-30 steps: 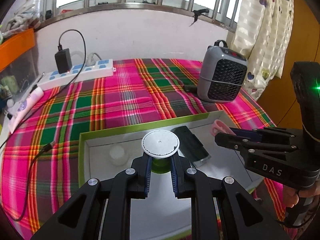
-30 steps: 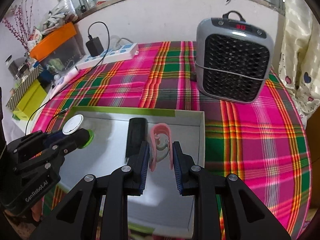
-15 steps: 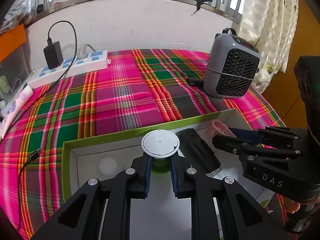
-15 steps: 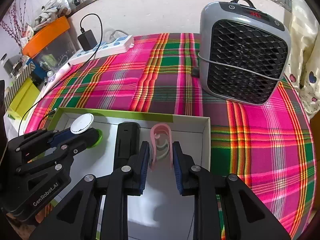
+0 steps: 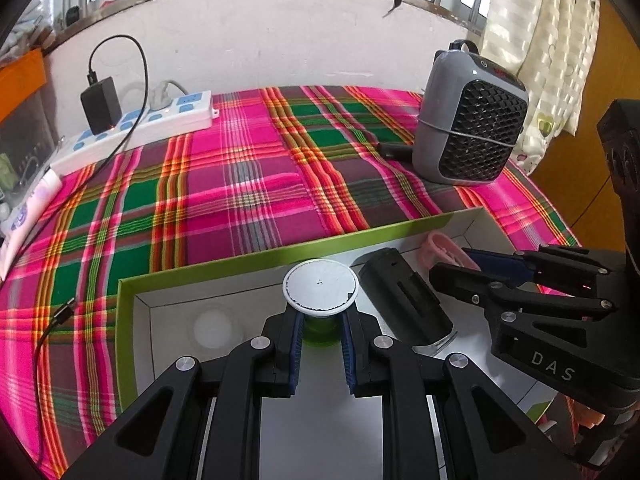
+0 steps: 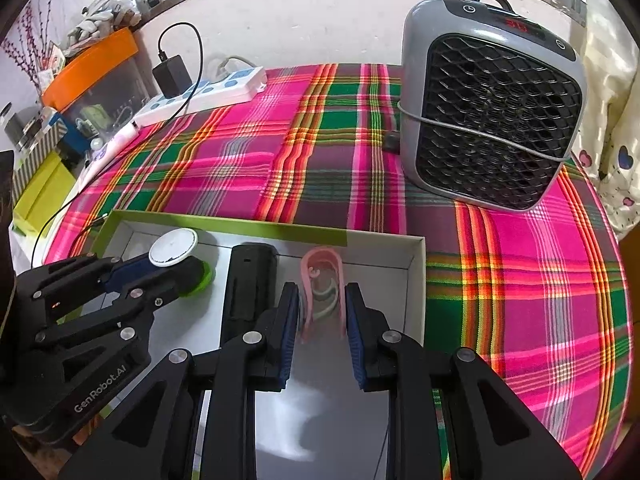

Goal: Organize objects
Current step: 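Carry the spool into the green box with the left tool while the right tool places the pink clip, then open both tools and withdraw them toward the remaining objects beside the box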

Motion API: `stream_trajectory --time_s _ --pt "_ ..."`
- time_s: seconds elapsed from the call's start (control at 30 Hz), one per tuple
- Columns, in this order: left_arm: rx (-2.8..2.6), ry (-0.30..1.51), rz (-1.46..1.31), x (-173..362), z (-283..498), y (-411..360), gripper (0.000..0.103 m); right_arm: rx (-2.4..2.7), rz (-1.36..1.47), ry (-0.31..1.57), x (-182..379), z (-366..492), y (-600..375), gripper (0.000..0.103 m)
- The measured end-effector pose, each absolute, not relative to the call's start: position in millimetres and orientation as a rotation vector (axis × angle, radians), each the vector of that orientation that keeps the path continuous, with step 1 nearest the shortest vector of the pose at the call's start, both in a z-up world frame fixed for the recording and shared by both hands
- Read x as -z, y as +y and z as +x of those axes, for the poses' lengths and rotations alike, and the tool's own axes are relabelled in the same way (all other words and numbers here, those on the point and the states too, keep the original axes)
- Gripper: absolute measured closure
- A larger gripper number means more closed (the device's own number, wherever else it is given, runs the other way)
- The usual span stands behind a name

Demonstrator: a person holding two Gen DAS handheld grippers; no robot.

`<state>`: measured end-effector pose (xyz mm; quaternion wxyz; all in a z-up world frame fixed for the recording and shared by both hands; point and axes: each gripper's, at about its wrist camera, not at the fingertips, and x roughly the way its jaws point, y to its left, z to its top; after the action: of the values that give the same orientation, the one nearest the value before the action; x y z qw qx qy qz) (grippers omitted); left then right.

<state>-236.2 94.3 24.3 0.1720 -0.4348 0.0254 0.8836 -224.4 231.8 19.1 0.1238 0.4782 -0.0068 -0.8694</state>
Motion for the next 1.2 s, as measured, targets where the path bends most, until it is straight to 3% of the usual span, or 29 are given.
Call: stream_trajectory --time_s 0.27,0.4,0.7,0.83,1.13,1.2 --pt "-2.509 0.075 -1.237 -24 -235 95 0.086 2.529 1.404 -0.022 -19 -225 232 0.078" --pt "-2.507 0.079 -1.242 -24 -236 94 0.077 2.528 1.408 -0.021 -18 -225 231 0.078" --pt "-2.506 0.082 -1.255 -23 -235 95 0.07 2.528 1.409 -0.025 -17 -225 231 0.078" --pt "-2.505 0.079 -1.253 -22 -234 95 0.069 2.531 1.402 -0.027 -18 -225 231 0.069" --pt "-2.515 0.067 -1.237 -27 -226 94 0.065 2.542 1.388 -0.052 -23 -219 234 0.067" --pt "-2.517 0.059 -1.23 -30 -223 92 0.064 2.545 1.379 -0.055 -25 -217 235 0.06"
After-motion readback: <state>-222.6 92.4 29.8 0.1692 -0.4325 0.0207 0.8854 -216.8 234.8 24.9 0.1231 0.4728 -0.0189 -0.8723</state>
